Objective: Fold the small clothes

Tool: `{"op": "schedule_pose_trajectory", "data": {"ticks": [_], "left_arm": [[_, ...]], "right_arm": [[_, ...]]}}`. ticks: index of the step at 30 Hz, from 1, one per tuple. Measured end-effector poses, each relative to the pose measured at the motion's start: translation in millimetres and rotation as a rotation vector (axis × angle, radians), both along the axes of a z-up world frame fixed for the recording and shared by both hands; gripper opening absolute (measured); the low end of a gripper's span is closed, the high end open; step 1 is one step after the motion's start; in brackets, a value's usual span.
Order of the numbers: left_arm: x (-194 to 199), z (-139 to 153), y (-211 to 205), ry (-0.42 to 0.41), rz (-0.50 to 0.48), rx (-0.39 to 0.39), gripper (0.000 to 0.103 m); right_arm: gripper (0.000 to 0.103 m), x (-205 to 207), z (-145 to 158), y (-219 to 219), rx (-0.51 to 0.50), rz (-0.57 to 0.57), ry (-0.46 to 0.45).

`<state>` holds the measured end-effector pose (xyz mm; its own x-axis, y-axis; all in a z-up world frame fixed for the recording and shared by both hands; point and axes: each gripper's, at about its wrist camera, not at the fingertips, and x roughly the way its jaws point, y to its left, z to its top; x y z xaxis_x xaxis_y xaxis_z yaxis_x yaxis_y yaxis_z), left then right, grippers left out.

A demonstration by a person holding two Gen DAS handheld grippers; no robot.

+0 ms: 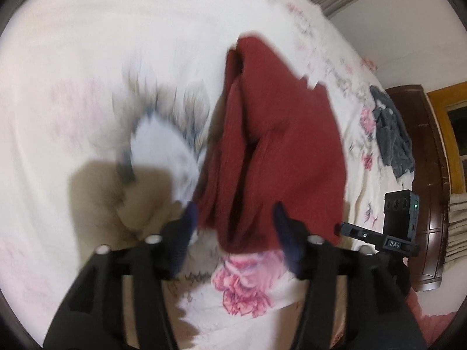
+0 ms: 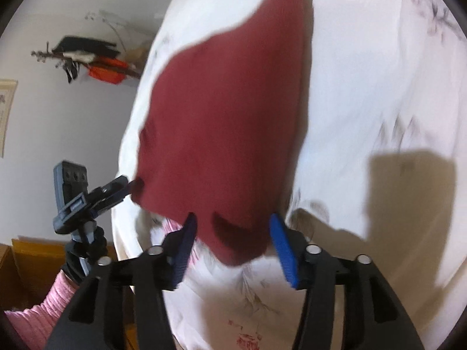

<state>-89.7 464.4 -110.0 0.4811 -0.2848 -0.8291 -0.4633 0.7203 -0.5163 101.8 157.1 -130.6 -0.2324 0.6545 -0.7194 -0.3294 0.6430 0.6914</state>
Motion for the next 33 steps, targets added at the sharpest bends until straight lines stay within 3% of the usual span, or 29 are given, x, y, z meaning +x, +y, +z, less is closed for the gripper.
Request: {"op": "schedule_pose_trajectory", "data": {"ticks": [3, 9, 16, 21, 28, 31, 33], "left_arm": [[21, 2, 11, 0.008, -0.015, 0.014, 0.070], [73, -27, 22, 0.042, -0.075, -0.009, 0.071], [105, -63, 36, 0.032, -0.104, -0.122, 0.071], [122, -77, 39, 0.005, -0.134, -0.204, 0.073], [149, -90, 18, 0.006, -0.208, -0.228, 0.081], [154, -89, 4, 0.009, -0.247, -0.170, 0.075], [151, -86, 4, -0.002, -0.239, -0.175, 0.060]], "right_arm": [[0.061, 20, 6, 0, 0.021, -0.044, -0.006], [0.062, 43, 1, 6, 0.016, -0.063, -0.022], [0.064, 47, -22, 12, 0.007, -0.056, 0.008], [0.072, 52, -37, 14, 0.039, -0.076, 0.041], [0.079, 61, -65, 21, 0.097, -0.114, 0.114], [0.070, 61, -64, 23, 0.078, -0.108, 0.085], [0.054, 59, -60, 15, 0.092, -0.115, 0.080]]}}
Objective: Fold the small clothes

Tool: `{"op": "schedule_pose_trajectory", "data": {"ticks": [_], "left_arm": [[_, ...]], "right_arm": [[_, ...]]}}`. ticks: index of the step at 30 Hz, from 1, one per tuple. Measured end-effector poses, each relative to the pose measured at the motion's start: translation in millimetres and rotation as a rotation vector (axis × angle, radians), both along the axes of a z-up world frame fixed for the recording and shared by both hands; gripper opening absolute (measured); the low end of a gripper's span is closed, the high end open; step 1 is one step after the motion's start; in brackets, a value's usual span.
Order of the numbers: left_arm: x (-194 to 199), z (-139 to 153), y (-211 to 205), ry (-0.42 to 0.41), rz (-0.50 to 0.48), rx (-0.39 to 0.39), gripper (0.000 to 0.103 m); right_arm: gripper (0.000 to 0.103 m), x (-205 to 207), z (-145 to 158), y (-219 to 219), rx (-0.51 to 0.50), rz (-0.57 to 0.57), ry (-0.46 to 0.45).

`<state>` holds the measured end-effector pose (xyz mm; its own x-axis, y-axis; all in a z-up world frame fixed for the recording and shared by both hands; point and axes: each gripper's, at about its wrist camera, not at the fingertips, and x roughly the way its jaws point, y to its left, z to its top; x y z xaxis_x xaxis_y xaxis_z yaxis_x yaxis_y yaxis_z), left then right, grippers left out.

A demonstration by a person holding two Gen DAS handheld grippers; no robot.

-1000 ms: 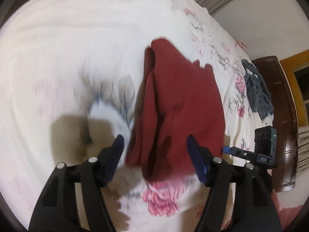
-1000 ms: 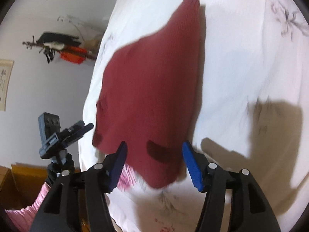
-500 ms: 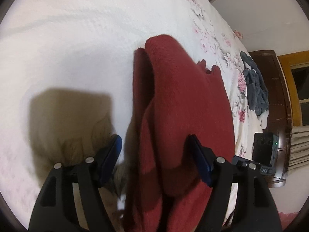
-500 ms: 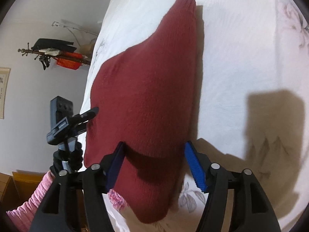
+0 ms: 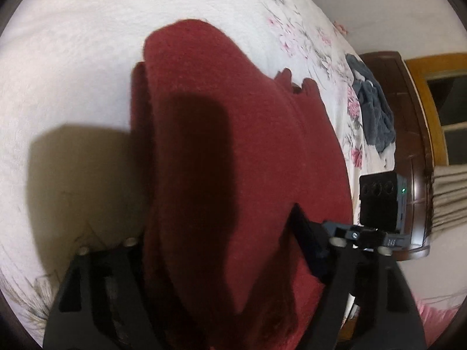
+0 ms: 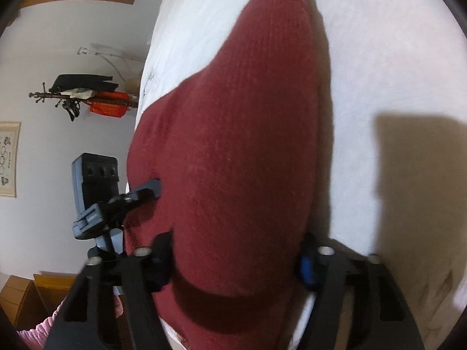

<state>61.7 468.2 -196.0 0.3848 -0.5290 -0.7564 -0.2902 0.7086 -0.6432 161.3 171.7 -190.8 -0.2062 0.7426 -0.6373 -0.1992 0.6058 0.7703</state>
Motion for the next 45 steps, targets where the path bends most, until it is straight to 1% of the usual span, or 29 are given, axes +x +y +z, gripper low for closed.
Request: {"op": "schedule_pose_trajectory", "data": {"ticks": [1, 3, 6, 8, 11, 14, 17, 20, 23, 24, 28, 31, 34, 35, 37, 39, 41, 45], "left_arm": [[-2, 2, 0, -0.011, 0.010, -0.013, 0.057], [-6, 7, -1, -0.029, 0.018, -0.031, 0.046], [-12, 18, -12, -0.057, 0.029, -0.033, 0.042], [-19, 26, -19, -0.077, 0.051, -0.063, 0.041], [-30, 45, -46, -0.107, 0.068, -0.104, 0.041], [-38, 55, -85, -0.109, 0.060, -0.139, 0.041], [-44, 60, -140, -0.105, 0.043, -0.170, 0.041], [-45, 60, -184, -0.107, 0.025, -0.186, 0.041], [-46, 56, -235, -0.097, 0.006, -0.199, 0.041], [-47, 55, -245, -0.096, -0.002, -0.193, 0.041], [-45, 52, -285, -0.076, -0.029, -0.179, 0.041], [-43, 44, -300, -0.054, -0.056, -0.141, 0.041], [-39, 28, -305, -0.021, -0.072, -0.105, 0.042], [-38, 22, -306, -0.012, -0.074, -0.092, 0.044], [-39, 8, -303, 0.000, -0.068, -0.084, 0.047], [-41, -3, -299, 0.001, -0.056, -0.084, 0.055], [-42, -9, -297, -0.003, -0.051, -0.084, 0.060], [-40, -8, -299, -0.006, -0.042, -0.071, 0.065]], "right_arm": [[0.052, -1, 3, -5, 0.013, -0.005, 0.000], [0.048, -3, 10, -13, 0.024, -0.004, -0.009], [0.046, -7, 27, -19, 0.049, 0.017, -0.034], [0.046, -10, 40, -31, 0.082, 0.033, -0.038], [0.046, -15, 57, -59, 0.108, 0.051, -0.039], [0.046, -17, 72, -93, 0.113, 0.057, -0.041], [0.046, -24, 87, -140, 0.090, 0.066, -0.045], [0.046, -34, 98, -194, 0.057, 0.064, -0.035], [0.046, -42, 102, -233, 0.030, 0.058, -0.033], [0.046, -45, 102, -249, 0.022, 0.056, -0.033], [0.046, -51, 97, -289, 0.011, 0.037, -0.030], [0.047, -53, 86, -301, 0.004, 0.043, -0.031], [0.047, -53, 66, -304, -0.036, 0.063, -0.027], [0.048, -53, 63, -297, -0.048, 0.068, -0.026], [0.049, -55, 49, -294, -0.075, 0.082, -0.030], [0.052, -56, 43, -290, -0.088, 0.088, -0.043], [0.054, -58, 39, -290, -0.113, 0.091, -0.057], [0.059, -61, 35, -284, -0.126, 0.065, -0.053]]}}
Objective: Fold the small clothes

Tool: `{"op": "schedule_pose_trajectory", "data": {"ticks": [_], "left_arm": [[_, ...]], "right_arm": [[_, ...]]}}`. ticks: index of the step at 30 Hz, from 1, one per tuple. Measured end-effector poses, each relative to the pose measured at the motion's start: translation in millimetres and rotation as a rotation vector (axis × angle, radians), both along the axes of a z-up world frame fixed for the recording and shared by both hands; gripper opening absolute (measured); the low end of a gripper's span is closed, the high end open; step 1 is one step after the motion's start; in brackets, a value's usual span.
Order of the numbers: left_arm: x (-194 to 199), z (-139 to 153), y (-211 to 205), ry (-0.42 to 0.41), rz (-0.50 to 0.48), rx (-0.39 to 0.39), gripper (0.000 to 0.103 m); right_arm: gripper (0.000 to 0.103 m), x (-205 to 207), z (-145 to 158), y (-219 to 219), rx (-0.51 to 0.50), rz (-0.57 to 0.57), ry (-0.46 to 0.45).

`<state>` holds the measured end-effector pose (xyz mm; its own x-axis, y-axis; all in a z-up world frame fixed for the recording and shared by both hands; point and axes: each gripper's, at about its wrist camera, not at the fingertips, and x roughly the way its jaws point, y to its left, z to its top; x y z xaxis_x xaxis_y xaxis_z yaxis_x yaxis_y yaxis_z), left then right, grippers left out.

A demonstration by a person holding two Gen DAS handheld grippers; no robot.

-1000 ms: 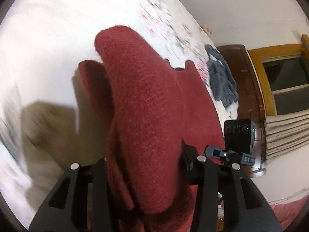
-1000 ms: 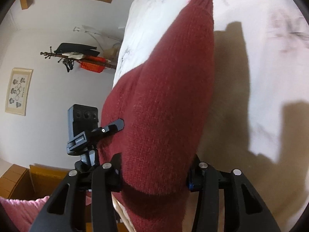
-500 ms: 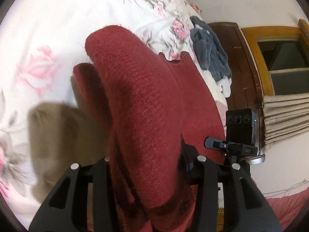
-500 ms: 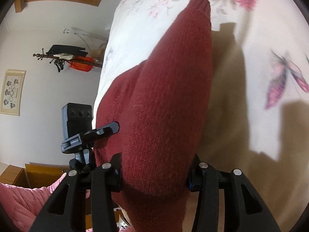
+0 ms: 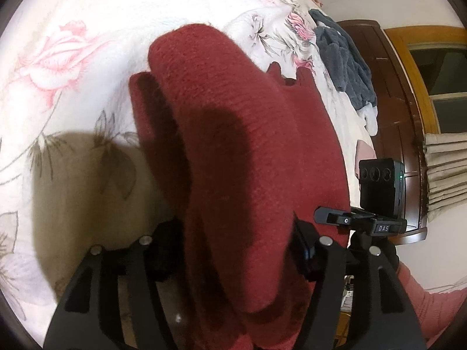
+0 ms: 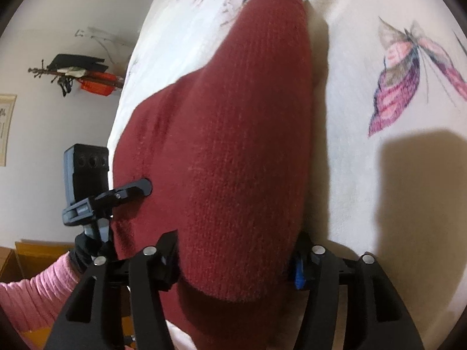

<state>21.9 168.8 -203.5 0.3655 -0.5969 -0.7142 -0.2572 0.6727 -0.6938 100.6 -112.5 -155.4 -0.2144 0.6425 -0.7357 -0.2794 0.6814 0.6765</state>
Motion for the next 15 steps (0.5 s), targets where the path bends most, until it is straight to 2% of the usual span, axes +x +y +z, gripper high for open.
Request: {"op": "schedule_pose_trajectory", "data": {"ticks": [8, 15], "left_arm": [[-12, 23, 2, 0.036, 0.022, 0.107, 0.072], [-40, 45, 4, 0.084, 0.108, 0.215, 0.076]], "right_arm": [[0.072, -4, 17, 7, -0.091, -0.019, -0.055], [0.076, -19, 34, -15, -0.183, -0.059, -0.118]]}}
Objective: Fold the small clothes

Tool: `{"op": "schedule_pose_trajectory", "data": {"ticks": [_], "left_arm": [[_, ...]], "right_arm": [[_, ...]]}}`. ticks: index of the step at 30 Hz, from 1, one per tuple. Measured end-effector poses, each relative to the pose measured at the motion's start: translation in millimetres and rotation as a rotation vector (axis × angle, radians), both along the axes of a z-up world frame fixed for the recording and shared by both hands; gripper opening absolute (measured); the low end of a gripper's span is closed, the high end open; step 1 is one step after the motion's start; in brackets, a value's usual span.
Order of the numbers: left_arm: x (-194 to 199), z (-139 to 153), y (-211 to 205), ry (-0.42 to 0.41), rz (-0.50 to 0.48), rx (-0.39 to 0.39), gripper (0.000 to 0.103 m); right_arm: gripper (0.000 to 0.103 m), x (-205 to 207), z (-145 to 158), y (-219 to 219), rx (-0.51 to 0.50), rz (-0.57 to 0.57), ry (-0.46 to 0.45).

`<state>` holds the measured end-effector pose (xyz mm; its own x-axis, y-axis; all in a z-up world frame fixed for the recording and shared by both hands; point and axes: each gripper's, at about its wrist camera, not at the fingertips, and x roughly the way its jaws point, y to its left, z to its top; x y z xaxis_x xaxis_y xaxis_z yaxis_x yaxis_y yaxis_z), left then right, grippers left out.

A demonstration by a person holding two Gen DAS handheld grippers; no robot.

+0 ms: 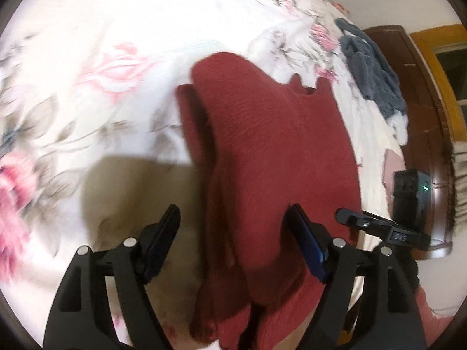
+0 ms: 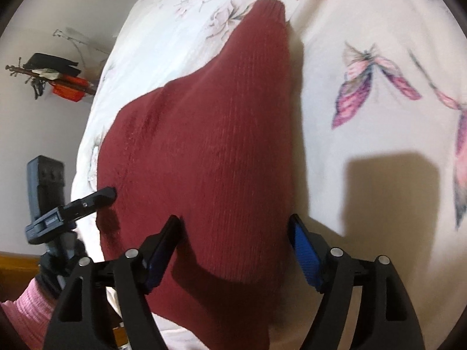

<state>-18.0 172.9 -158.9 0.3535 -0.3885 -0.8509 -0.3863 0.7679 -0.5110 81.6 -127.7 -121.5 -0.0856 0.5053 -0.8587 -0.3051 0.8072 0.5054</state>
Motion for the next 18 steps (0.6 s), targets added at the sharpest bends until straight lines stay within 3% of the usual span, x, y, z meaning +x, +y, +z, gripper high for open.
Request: {"op": "schedule_pose_trajectory", "data": {"ticks": [3, 8, 15, 18], "left_arm": [[-14, 18, -9, -0.028, 0.014, 0.047, 0.076], [-32, 35, -39, -0.039, -0.062, 0.122, 0.077], [-51, 1, -39, 0.049, -0.060, 0.176, 0.078], [-55, -15, -31, 0.063, -0.032, 0.136, 0.081]], "right_arm": [[0.076, -8, 8, -4, -0.001, -0.012, 0.000], [0.077, -35, 12, -8, -0.022, 0.020, 0.016], [0.077, -49, -6, -22, -0.091, 0.001, 0.042], [0.078, -48, -14, -22, -0.105, 0.004, 0.026]]}}
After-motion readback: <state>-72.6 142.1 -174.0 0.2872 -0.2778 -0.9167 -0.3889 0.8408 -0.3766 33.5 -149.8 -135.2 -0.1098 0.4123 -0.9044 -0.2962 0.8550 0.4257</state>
